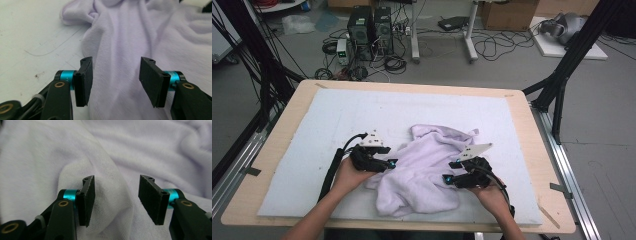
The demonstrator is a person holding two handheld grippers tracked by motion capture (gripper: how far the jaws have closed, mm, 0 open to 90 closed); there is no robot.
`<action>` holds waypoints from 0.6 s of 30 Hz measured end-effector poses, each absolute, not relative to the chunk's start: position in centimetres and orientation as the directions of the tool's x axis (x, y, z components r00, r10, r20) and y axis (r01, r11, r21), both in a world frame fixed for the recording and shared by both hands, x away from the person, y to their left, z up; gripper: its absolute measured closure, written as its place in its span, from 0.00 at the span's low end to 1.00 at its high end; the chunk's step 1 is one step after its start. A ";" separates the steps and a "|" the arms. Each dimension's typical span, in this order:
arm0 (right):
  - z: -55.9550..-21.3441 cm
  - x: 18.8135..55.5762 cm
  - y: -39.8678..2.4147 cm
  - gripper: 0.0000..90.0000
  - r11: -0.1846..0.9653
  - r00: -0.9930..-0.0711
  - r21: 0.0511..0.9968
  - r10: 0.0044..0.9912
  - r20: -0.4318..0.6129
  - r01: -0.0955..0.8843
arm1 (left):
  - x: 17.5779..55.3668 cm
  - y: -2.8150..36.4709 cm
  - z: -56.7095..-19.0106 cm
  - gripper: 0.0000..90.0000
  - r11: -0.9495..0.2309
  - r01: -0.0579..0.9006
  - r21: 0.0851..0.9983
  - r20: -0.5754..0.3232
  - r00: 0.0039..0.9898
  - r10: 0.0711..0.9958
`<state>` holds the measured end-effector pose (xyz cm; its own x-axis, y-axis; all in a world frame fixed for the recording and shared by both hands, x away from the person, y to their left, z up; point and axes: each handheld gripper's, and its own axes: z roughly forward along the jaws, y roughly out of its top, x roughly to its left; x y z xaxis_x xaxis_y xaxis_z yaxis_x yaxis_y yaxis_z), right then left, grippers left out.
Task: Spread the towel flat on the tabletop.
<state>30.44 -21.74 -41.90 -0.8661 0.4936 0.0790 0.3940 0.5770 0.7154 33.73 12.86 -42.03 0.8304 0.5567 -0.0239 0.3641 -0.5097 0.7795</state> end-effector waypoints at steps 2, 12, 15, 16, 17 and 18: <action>-42.3 30.5 -21.6 0.54 0.583 -0.863 0.706 0.498 0.083 0.403 | 34.5 12.3 -43.0 0.57 -0.546 0.389 0.742 -0.010 0.820 0.572; -42.8 31.0 -20.8 0.91 0.610 -0.895 0.697 0.435 0.105 0.378 | 34.4 13.1 -43.1 0.95 -0.571 0.391 0.722 -0.025 0.840 0.543; -42.0 30.9 -20.8 0.92 0.584 -0.895 0.723 0.433 0.107 0.369 | 33.6 14.6 -42.0 0.95 -0.564 0.374 0.736 0.003 0.832 0.555; -41.3 30.7 -20.8 0.92 0.564 -0.896 0.744 0.430 0.105 0.359 | 33.4 15.1 -41.6 0.95 -0.559 0.371 0.741 0.013 0.825 0.565; -41.3 30.7 -20.8 0.92 0.564 -0.896 0.744 0.430 0.105 0.359 | 33.1 15.8 -41.2 0.95 -0.553 0.371 0.746 0.020 0.818 0.575; -41.0 30.7 -20.8 0.92 0.554 -0.899 0.754 0.426 0.107 0.352 | 33.0 16.6 -40.8 0.95 -0.551 0.369 0.749 0.028 0.813 0.582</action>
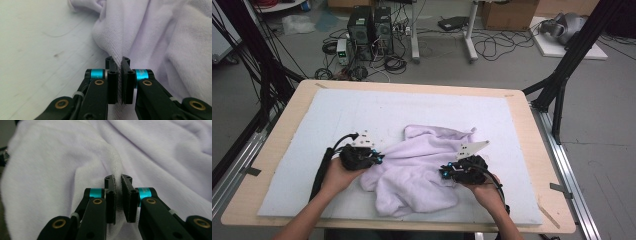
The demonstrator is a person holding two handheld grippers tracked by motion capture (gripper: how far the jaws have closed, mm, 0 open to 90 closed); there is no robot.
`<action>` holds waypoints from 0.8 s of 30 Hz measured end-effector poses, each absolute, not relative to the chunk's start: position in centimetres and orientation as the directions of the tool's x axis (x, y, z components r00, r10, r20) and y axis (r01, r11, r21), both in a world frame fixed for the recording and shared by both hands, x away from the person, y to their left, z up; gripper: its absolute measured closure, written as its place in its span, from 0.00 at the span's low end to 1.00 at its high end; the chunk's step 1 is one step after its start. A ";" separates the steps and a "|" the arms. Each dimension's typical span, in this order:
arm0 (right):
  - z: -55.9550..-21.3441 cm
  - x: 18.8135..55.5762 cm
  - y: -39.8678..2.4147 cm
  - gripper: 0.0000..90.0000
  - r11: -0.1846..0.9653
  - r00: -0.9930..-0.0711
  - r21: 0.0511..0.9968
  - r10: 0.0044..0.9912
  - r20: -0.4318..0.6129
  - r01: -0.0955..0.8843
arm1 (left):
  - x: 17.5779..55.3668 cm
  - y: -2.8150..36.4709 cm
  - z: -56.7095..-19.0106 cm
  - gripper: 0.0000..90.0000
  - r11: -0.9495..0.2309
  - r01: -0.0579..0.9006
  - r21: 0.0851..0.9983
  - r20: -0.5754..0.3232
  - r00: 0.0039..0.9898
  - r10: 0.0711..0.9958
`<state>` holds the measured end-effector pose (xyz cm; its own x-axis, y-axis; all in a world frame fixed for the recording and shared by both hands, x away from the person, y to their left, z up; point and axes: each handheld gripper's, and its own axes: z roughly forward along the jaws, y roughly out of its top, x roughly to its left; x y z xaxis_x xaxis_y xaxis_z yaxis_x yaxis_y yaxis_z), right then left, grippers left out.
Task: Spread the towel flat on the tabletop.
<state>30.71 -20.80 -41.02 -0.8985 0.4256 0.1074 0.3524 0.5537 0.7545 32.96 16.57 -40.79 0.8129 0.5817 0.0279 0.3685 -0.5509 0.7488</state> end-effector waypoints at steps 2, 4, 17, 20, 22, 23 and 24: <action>-40.5 30.5 -20.6 0.93 0.544 -0.901 0.764 0.419 0.111 0.347 | 32.5 18.0 -40.1 0.95 -0.529 0.373 0.762 0.029 0.796 0.604; -40.1 30.2 -20.2 0.93 0.543 -0.909 0.771 0.402 0.110 0.333 | 31.8 19.2 -39.6 0.95 -0.520 0.378 0.766 0.035 0.784 0.620; -40.3 27.7 -20.1 0.76 0.551 -0.929 0.767 0.331 0.162 0.330 | 28.6 21.4 -40.8 0.64 -0.518 0.389 0.762 -0.004 0.802 0.597; -38.8 28.9 -21.1 0.70 0.506 -0.915 0.801 0.383 0.125 0.320 | 29.6 21.4 -40.1 0.53 -0.481 0.393 0.784 -0.021 0.791 0.612; -38.3 30.0 -21.5 0.67 0.494 -0.903 0.808 0.417 0.105 0.322 | 30.5 21.2 -39.8 0.51 -0.478 0.393 0.786 -0.021 0.789 0.614; -38.4 30.5 -21.5 0.65 0.492 -0.897 0.806 0.428 0.106 0.330 | 31.0 21.0 -39.9 0.50 -0.475 0.397 0.786 -0.025 0.787 0.616; -38.6 30.9 -21.3 0.63 0.496 -0.894 0.803 0.436 0.100 0.331 | 31.4 20.8 -40.0 0.50 -0.476 0.399 0.784 -0.026 0.787 0.617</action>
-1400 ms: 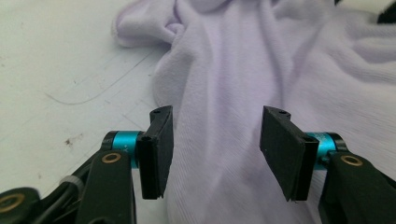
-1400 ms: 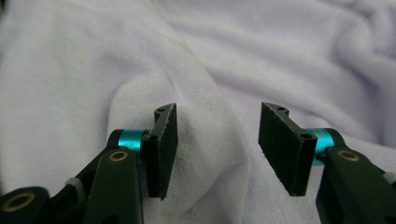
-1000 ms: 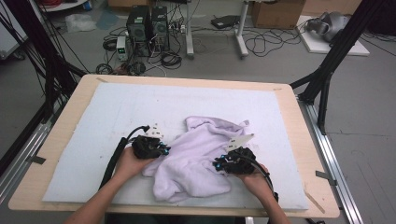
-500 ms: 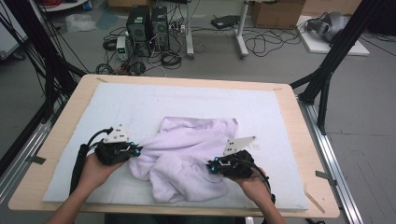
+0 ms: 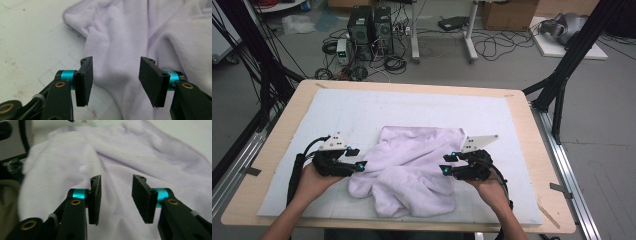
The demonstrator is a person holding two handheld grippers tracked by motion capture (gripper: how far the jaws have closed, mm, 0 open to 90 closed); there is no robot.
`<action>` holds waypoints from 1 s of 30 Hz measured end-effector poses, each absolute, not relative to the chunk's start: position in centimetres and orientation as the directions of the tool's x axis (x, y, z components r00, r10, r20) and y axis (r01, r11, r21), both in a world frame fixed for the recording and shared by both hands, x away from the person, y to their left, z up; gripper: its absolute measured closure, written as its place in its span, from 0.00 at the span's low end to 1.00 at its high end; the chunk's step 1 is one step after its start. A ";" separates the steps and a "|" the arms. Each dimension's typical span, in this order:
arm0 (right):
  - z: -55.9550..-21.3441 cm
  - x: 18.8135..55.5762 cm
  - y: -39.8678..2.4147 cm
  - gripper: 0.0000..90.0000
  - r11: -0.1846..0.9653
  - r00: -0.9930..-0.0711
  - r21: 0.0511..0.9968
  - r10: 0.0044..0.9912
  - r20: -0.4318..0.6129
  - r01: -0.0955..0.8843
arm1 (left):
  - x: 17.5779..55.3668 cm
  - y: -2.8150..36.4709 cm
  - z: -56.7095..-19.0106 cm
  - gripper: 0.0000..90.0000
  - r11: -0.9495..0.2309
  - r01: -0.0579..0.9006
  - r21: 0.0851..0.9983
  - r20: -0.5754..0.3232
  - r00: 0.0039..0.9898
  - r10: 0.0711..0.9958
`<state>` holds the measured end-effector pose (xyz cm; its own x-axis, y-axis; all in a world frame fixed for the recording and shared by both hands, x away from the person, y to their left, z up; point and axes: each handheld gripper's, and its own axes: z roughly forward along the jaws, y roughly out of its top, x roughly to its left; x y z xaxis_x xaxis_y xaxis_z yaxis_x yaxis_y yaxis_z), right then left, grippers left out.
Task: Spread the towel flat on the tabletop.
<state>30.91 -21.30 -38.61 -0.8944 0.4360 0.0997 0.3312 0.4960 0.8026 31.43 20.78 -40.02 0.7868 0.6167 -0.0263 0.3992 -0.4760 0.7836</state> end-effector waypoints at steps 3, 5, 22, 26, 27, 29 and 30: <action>-39.9 31.7 -20.3 0.56 0.546 -0.890 0.759 0.446 0.096 0.355 | 32.6 19.7 -41.1 0.52 -0.492 0.419 0.763 -0.037 0.788 0.615; -40.9 31.7 -19.7 0.56 0.562 -0.898 0.745 0.426 0.113 0.360 | 33.1 19.0 -42.0 0.56 -0.524 0.428 0.737 -0.038 0.799 0.600; -43.6 28.3 -19.2 0.96 0.621 -0.923 0.684 0.290 0.254 0.383 | 29.2 20.9 -42.1 0.97 -0.584 0.389 0.712 -0.003 0.834 0.552; -42.9 26.9 -19.2 0.94 0.624 -0.935 0.697 0.269 0.232 0.353 | 28.7 21.7 -41.1 0.87 -0.562 0.373 0.738 0.001 0.833 0.553; -42.5 26.9 -19.4 0.90 0.618 -0.936 0.706 0.280 0.215 0.347 | 29.0 21.8 -40.9 0.78 -0.551 0.379 0.744 -0.006 0.827 0.562; -41.6 27.4 -19.8 0.84 0.591 -0.932 0.730 0.307 0.192 0.345 | 29.7 22.1 -40.5 0.69 -0.521 0.391 0.759 -0.011 0.808 0.590; -41.1 27.8 -20.0 0.79 0.575 -0.930 0.743 0.322 0.179 0.342 | 30.1 22.1 -40.4 0.65 -0.509 0.396 0.765 -0.015 0.799 0.601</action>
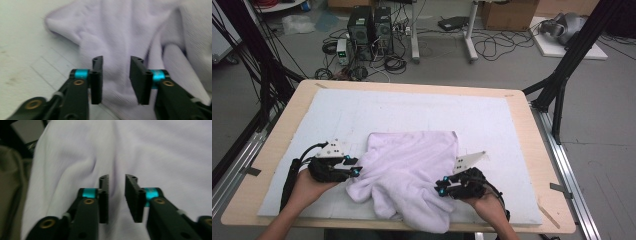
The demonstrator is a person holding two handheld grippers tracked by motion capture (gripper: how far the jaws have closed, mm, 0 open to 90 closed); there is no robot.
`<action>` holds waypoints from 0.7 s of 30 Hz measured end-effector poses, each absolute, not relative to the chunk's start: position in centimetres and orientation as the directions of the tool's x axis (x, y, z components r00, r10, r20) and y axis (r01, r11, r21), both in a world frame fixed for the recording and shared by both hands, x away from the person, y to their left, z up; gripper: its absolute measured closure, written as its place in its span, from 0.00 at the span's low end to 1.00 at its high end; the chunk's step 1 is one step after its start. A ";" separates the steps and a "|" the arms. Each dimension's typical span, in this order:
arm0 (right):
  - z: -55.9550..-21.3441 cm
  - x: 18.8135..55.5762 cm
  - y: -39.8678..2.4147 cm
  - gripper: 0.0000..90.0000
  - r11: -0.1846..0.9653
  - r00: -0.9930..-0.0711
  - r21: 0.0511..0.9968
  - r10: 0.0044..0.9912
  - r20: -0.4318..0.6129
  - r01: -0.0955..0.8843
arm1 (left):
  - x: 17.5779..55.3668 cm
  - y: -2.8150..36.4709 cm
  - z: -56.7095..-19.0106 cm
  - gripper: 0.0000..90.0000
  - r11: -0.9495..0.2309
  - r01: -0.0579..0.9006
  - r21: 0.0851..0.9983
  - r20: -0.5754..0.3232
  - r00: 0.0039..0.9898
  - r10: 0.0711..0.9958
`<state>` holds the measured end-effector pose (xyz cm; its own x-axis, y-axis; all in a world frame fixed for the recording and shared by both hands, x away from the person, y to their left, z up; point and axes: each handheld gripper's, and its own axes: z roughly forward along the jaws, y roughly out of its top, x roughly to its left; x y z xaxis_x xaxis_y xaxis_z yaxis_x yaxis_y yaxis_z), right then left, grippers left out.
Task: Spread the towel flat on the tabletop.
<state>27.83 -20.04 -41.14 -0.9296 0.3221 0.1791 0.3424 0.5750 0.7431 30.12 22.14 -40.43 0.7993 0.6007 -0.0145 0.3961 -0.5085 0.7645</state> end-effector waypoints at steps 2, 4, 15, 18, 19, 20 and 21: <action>-40.3 28.9 -20.5 0.74 0.553 -0.919 0.759 0.363 0.151 0.343 | 31.1 22.2 -40.4 0.62 -0.483 0.409 0.774 -0.024 0.781 0.624; -39.7 30.1 -20.8 0.70 0.540 -0.904 0.767 0.409 0.121 0.347 | 32.1 22.1 -40.6 0.60 -0.465 0.419 0.780 -0.033 0.769 0.639; -42.8 36.6 -21.1 0.58 0.560 -0.818 0.719 0.575 0.020 0.412 | 35.8 20.4 -43.4 0.58 -0.461 0.496 0.736 -0.063 0.728 0.683; -43.6 37.1 -20.7 0.69 0.604 -0.818 0.684 0.575 -0.016 0.410 | 36.0 19.9 -43.5 0.83 -0.490 0.485 0.724 -0.053 0.747 0.663; -43.8 37.2 -20.7 0.76 0.606 -0.821 0.678 0.571 -0.006 0.417 | 35.9 19.7 -43.5 0.88 -0.493 0.480 0.726 -0.045 0.748 0.662; -43.8 37.4 -20.9 0.85 0.592 -0.823 0.684 0.568 0.021 0.427 | 35.9 19.4 -43.5 0.90 -0.492 0.474 0.731 -0.038 0.748 0.663; -43.8 37.5 -21.1 0.93 0.590 -0.824 0.683 0.566 0.032 0.431 | 35.9 19.3 -43.4 0.91 -0.495 0.467 0.733 -0.031 0.749 0.661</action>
<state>37.47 -21.11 -43.78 -0.8240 0.5657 0.0316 0.4312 0.5901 0.6825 35.87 19.30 -43.37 0.7493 0.6615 -0.0307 0.4666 -0.4945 0.7333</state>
